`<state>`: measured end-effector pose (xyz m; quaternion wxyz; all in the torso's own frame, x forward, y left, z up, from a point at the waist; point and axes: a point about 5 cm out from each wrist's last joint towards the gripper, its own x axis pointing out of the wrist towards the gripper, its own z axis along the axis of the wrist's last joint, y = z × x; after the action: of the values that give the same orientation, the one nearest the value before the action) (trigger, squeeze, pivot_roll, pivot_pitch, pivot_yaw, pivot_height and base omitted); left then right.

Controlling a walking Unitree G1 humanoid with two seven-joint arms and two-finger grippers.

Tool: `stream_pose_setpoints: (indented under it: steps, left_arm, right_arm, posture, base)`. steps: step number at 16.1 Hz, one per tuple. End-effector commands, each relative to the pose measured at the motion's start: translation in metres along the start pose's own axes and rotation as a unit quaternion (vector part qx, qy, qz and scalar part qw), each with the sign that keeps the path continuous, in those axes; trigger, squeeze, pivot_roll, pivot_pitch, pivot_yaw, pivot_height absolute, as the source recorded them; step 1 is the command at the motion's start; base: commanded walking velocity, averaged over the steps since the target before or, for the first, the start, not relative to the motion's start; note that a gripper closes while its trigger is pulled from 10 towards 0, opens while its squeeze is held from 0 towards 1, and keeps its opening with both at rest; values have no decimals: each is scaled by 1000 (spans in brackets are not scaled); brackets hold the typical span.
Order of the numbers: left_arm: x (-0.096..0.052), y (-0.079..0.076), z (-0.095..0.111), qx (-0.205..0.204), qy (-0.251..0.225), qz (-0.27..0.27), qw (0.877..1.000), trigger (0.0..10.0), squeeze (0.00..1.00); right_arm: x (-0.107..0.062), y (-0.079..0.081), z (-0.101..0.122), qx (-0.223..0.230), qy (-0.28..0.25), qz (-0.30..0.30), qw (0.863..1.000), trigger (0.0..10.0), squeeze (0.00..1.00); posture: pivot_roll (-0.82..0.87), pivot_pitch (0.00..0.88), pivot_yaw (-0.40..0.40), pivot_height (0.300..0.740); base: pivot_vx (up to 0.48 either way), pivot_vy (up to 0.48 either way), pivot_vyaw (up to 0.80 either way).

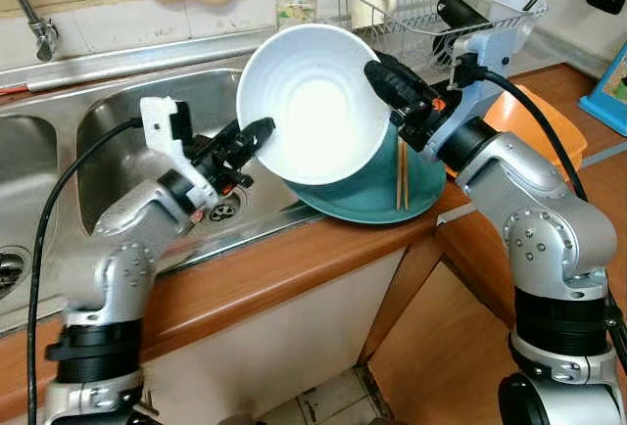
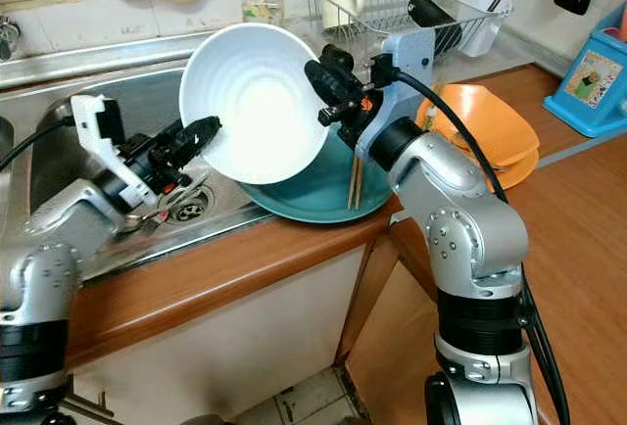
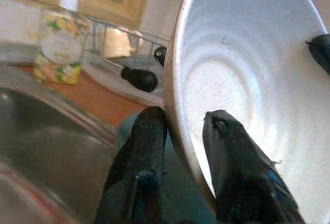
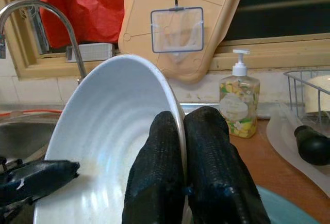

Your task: Kitchen organization

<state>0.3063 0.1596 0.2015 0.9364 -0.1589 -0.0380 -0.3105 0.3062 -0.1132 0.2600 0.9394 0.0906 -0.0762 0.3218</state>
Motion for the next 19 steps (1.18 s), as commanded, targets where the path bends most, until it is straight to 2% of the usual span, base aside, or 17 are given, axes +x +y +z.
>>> stream_pose_setpoints:
  steps: [1, 2, 3, 6, 7, 8, 9, 10, 11, 13, 17, 19]
  left_arm:
    - [3, 5, -2, 7, 3, 28, 1000, 0, 0]
    - [4, 5, -2, 9, -14, 44, 999, 0, 0]
    - [5, 3, -1, 28, -29, 51, 998, 0, 0]
    - [6, 3, -5, 46, -18, 55, 997, 0, 0]
    - [7, 0, -8, 43, 15, 41, 998, 0, 0]
    - [8, -1, -6, 48, 12, 39, 998, 0, 0]
    - [10, -3, -3, 67, -5, 37, 997, 0, 0]
    - [13, -5, 1, 79, -21, 32, 996, 0, 0]
    - [15, -6, 4, 75, -33, 33, 996, 0, 0]
    - [16, -4, 8, 70, -47, 43, 996, 0, 0]
    - [17, 3, 25, 37, -108, 76, 991, 0, 0]
    - [14, 13, 35, 47, -128, 106, 985, 0, 0]
  right_arm:
    - [0, 13, 13, -2, -29, 40, 999, 0, 0]
    - [1, 13, 12, -6, -26, 39, 999, 0, 0]
    - [1, 14, 12, -8, -24, 39, 999, 0, 0]
    - [1, 14, 11, -14, -19, 39, 999, 0, 0]
    - [1, 14, 9, -19, -15, 39, 999, 0, 0]
    - [1, 14, 9, -21, -13, 39, 999, 0, 0]
    - [1, 14, 8, -25, -11, 39, 999, 1725, 0]
    - [2, 14, 7, -34, -8, 34, 999, 10000, 0]
    - [2, 13, 7, -42, -6, 26, 999, 10000, 0]
    - [3, 13, 7, -43, -7, 29, 999, 10000, 1000]
    - [1, 13, 8, -54, -5, 34, 998, 10000, 1000]
    - [-1, 13, 6, -62, 7, 42, 997, 10000, 1000]
  posture:
    - [-103, 0, 24, 740]
    - [-108, 0, 23, 740]
    - [-108, 0, 23, 740]
    - [-110, 0, 24, 740]
    - [-111, 0, 25, 740]
    - [-111, 0, 25, 740]
    - [-111, 0, 25, 740]
    - [-110, 0, 28, 740]
    - [-110, 0, 28, 740]
    - [-112, 0, 30, 740]
    - [-116, 0, 30, 740]
    - [-117, 0, 31, 740]
  base:
    - [0, 0, 0]
    - [0, 0, 0]
    - [0, 0, 0]
    - [0, 0, 0]
    - [0, 0, 0]
    - [0, 0, 0]
    - [0, 0, 0]
    - [0, 0, 0]
    - [0, 0, 0]
    - [0, 0, 0]
    - [0, 0, 0]
    - [0, 0, 0]
